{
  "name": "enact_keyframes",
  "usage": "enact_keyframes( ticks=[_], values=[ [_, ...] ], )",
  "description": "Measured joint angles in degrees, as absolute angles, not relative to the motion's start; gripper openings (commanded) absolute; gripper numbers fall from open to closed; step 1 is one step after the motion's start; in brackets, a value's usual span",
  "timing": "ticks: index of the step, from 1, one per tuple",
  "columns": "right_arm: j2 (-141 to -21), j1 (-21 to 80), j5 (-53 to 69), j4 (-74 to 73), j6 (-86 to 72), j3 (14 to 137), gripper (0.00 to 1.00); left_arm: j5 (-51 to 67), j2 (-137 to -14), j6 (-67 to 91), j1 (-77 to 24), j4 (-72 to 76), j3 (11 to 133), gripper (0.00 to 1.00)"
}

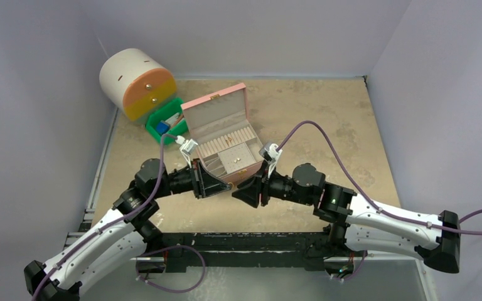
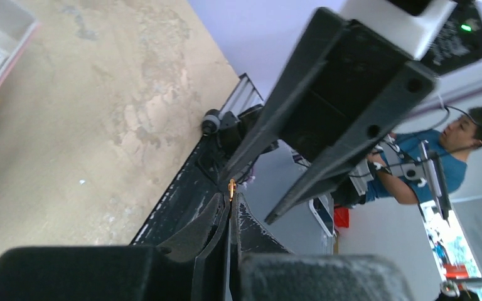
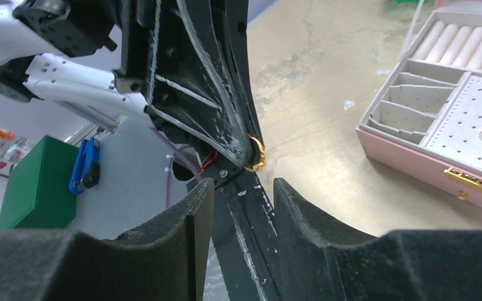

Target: Organize the mixed jewelry

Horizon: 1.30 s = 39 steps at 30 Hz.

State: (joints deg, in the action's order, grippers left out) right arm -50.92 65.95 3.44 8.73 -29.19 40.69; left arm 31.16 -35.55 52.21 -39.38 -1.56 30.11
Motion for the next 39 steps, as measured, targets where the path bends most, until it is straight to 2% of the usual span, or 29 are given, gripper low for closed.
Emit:
enact_keyframes(
  ticks=[12, 39],
  values=[
    [-48.03, 64.4, 13.47, 14.17, -31.97, 37.91, 0.42, 39.79, -32.71, 51.42, -39.38, 2.63, 30.44, 0.0],
    [-50.28, 62.98, 19.03, 20.47, -35.66, 37.89, 0.25, 42.02, -32.23, 51.31, -39.38, 3.38, 30.52, 0.0]
  ],
)
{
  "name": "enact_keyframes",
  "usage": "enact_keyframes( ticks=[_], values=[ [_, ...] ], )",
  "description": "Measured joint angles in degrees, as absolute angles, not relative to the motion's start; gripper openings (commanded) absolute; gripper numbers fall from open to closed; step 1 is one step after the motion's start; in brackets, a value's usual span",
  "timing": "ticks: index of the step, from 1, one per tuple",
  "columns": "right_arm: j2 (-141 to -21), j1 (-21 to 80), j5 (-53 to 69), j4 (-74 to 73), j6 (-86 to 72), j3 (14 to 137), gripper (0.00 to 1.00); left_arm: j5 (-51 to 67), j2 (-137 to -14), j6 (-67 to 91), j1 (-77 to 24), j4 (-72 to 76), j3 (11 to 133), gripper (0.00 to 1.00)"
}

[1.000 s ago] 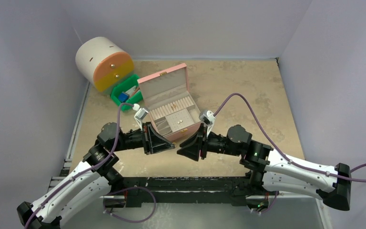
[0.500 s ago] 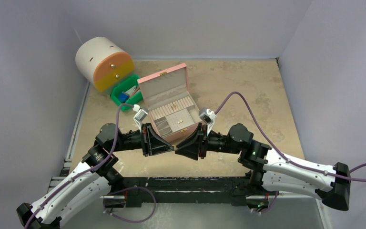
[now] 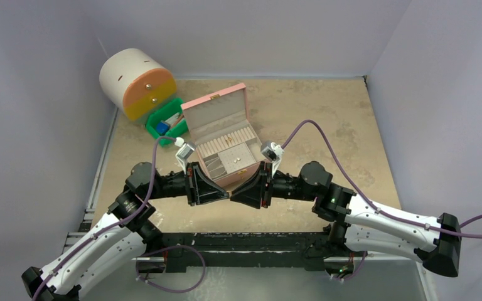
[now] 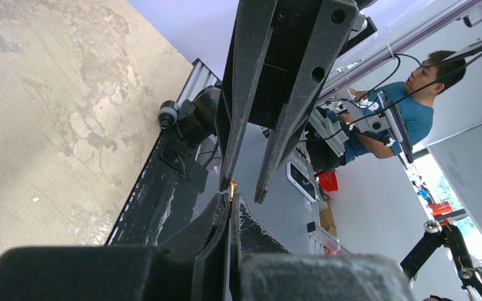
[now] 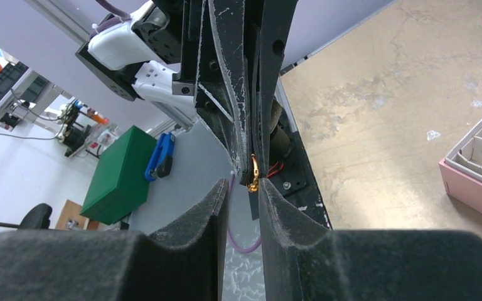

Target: Organize the mixed jewelry

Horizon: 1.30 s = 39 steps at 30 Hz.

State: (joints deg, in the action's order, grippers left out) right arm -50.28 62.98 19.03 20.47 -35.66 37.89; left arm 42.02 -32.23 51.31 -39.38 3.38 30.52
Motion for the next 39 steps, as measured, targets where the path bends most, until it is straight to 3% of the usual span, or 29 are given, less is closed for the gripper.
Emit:
enact_keyframes(
  ticks=[13, 20, 30, 32, 36, 39],
  values=[
    [-51.62, 62.83, 19.11, 21.85, -36.49, 37.89, 0.21, 42.06, -31.51, 51.31, -39.38, 3.4, 30.52, 0.0],
    [-52.23, 62.59, 20.23, 23.31, -37.17, 37.85, 0.01, 42.04, -31.35, 51.31, -39.38, 3.51, 30.52, 0.0],
    [-52.12, 62.57, 20.58, 24.97, -37.63, 36.99, 0.0, 42.15, -31.16, 51.2, -39.38, 3.49, 30.52, 0.0],
    [-52.12, 62.57, 20.58, 25.08, -37.63, 36.95, 0.0, 42.13, -31.09, 51.2, -39.38, 3.49, 30.52, 0.06],
    [-52.1, 62.57, 20.51, 25.06, -37.56, 36.95, 0.0, 41.5, -31.09, 50.02, -39.38, 2.61, 30.63, 0.33],
    [-51.68, 62.57, 20.05, 24.16, -37.34, 36.95, 0.0, 39.94, -31.09, 48.25, -39.31, -0.8, 31.44, 0.41]
  ],
)
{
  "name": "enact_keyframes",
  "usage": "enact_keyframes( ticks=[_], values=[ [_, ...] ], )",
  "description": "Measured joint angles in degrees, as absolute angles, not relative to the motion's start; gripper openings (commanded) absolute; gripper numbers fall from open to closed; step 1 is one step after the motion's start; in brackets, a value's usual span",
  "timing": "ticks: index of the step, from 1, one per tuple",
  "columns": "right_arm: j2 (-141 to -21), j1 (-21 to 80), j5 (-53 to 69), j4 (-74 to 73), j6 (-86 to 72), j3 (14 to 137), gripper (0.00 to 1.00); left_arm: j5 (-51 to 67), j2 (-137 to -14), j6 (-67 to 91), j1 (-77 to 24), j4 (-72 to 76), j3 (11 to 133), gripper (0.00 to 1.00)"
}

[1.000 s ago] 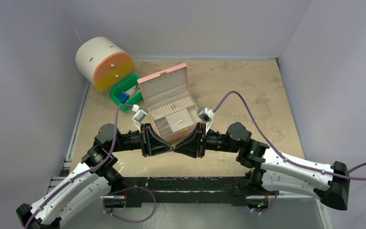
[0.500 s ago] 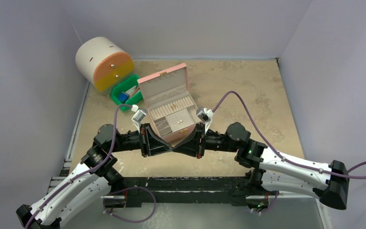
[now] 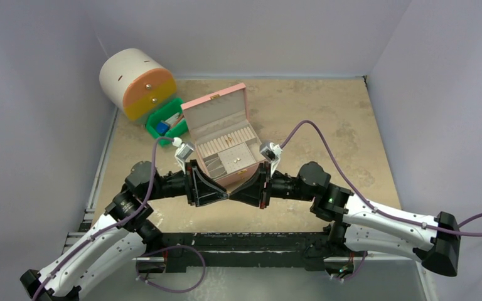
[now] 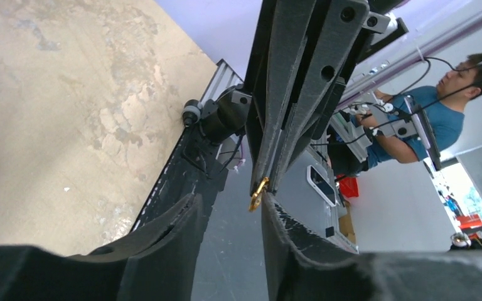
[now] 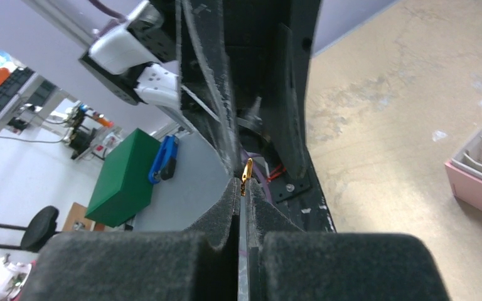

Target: Organize the mixed jewelry

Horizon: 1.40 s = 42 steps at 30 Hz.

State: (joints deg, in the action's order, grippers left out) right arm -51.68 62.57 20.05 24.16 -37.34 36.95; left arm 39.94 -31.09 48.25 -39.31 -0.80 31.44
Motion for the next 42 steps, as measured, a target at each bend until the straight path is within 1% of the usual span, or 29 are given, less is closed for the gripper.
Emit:
enact_keyframes(
  ticks=[9, 13, 17, 26, 30, 33, 42],
  values=[
    [-51.4, 62.54, 11.57, 11.9, -34.61, 38.54, 0.0, 32.58, -30.22, 39.59, -39.29, -14.04, 37.6, 0.43],
    [-52.16, 62.54, 6.7, 6.87, -33.41, 40.66, 0.0, 28.64, -29.54, 36.42, -39.29, -18.59, 39.97, 0.41],
    [-56.4, 61.8, 0.75, 0.91, -31.7, 45.74, 0.0, 23.29, -28.71, 33.95, -39.29, -22.33, 40.91, 0.4],
    [-69.23, 54.61, -8.47, -10.76, -24.12, 57.71, 0.0, 11.46, -25.02, 31.79, -39.29, -26.68, 41.17, 0.42],
    [-75.11, 52.75, -9.41, -12.19, -19.18, 62.67, 0.0, 7.18, -24.67, 31.16, -39.29, -27.09, 41.74, 0.43],
    [-79.11, 50.17, -7.73, -12.32, -15.66, 65.3, 0.0, 4.27, -24.64, 30.76, -39.29, -27.68, 41.74, 0.43],
    [-91.77, 43.94, -3.11, -12.6, -10.92, 72.44, 0.0, 0.25, -24.84, 30.57, -39.29, -28.49, 41.74, 0.47]
  ],
)
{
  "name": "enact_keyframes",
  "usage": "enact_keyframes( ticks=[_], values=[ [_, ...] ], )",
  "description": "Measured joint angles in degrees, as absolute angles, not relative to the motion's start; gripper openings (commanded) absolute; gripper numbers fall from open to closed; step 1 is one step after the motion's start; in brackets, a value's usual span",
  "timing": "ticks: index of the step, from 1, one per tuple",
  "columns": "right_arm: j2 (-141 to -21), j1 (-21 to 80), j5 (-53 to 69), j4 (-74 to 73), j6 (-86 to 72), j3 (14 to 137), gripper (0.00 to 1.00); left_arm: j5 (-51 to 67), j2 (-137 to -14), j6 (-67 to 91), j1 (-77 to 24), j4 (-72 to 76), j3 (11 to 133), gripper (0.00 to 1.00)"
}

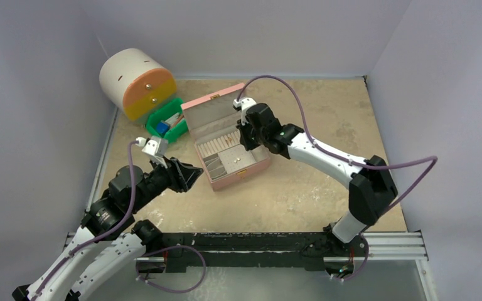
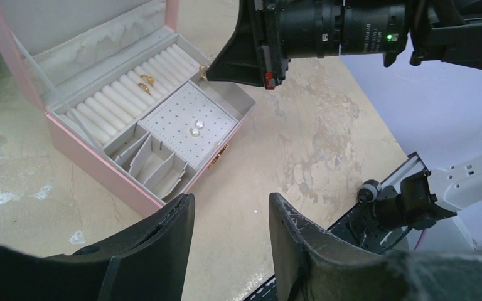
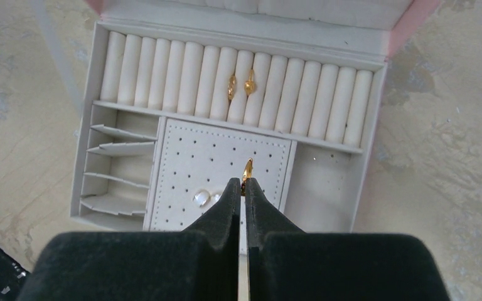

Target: Organize the mixed jewelry

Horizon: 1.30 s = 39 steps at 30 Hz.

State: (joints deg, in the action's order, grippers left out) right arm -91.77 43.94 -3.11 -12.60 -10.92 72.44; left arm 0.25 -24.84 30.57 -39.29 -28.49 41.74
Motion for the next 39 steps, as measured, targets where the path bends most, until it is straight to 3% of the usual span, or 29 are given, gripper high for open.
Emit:
enact_keyframes(
  ticks=[20, 39],
  values=[
    [-106.5, 40.8, 0.01, -11.07, -10.02, 82.52, 0.0, -3.49, -24.32, 30.59, -39.29, -28.88, 41.74, 0.5],
    [-111.42, 40.18, 0.21, -10.24, -10.02, 84.55, 0.0, -3.92, -24.29, 30.59, -39.27, -28.93, 41.74, 0.51]
  ],
)
